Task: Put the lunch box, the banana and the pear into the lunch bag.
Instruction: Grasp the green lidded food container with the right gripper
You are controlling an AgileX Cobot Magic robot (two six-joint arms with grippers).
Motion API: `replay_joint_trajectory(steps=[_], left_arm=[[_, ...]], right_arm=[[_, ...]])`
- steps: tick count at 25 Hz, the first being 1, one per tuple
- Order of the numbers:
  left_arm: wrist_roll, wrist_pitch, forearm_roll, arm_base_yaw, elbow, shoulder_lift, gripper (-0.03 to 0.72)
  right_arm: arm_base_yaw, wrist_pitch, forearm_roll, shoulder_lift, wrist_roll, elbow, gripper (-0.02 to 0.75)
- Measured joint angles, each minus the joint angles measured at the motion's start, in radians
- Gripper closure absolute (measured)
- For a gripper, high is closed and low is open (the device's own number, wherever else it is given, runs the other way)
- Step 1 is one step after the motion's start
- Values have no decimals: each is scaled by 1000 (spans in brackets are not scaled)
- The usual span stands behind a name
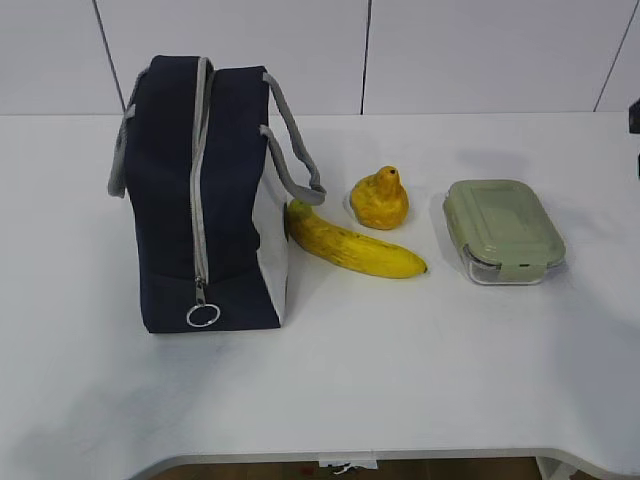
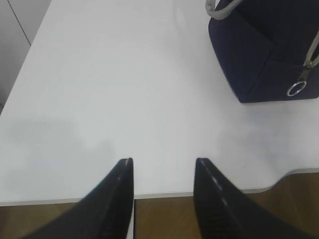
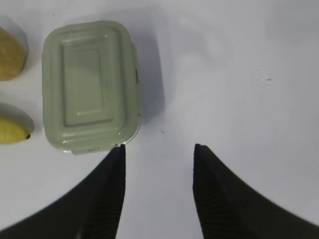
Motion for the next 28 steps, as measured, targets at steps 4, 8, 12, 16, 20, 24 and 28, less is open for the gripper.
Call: replay_joint_trajectory(steps=[4,8,12,16,20,24,28], left_arm=[[0,0,0,0,0,0,381],[0,0,0,0,0,0,381],[0,0,0,0,0,0,381],[0,0,0,0,0,0,381],[0,-2,0,0,0,0,381],[0,-2,0,0,0,0,381],[0,-2,0,0,0,0,381]], right_arm=[[-67,8,78,80,-67,-80,384],[-170,33,235,142,-212,-144,384],[-283,60,448,201,-390,-165,384],[-392,115,721,270,-637,-165,384],[-477,238,972,363,-863,-180,384],[-517,378,1111,486,-1006,-229,384],[-519,393,1137,612,-1064,-296,385]])
